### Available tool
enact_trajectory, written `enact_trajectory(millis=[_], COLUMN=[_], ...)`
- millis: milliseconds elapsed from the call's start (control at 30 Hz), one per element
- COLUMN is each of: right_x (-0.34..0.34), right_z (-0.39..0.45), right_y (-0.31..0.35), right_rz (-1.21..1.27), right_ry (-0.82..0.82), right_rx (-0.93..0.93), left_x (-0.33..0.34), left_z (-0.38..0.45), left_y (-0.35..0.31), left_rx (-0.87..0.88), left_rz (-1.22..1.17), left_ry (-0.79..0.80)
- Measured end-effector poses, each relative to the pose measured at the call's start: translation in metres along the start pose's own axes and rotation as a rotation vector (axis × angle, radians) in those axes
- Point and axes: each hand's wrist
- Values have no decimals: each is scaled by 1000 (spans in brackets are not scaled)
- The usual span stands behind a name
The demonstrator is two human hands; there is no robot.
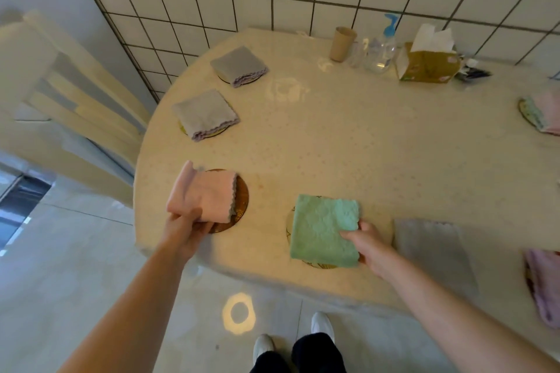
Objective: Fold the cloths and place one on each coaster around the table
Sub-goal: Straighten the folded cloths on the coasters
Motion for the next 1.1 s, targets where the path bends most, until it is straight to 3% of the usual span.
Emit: enact_trajectory(millis=[133,300,400,667,900,1100], right_x=[2,2,0,3,5,0], right_z=[-1,1,4,-11,-17,-16], right_y=[-4,-7,-7,-1,2,11], right_rz=[-33,9,38,-520,-741,-899], right_ry=[-16,-43,-63,-217,-304,-267], right_rx=[-84,0,47,-167,-247,-308], left_x=[0,-5,-8,-22,-28,-29], left_z=[4,3,2,-1,-3,14], left_y=[-5,7,7,3,-7,-42], left_rx=[-19,-198,-233,-238,-183,-111], left_rz=[-23,70,56,85,319,509], left_ry=[79,-128,-141,-207,-263,-342])
Point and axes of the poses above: each hand's wrist, its own z-axis towards the middle knuckle, its own x-axis out of the palm, y = z × x, and after that the axes turned 7 degrees about z, right-handed
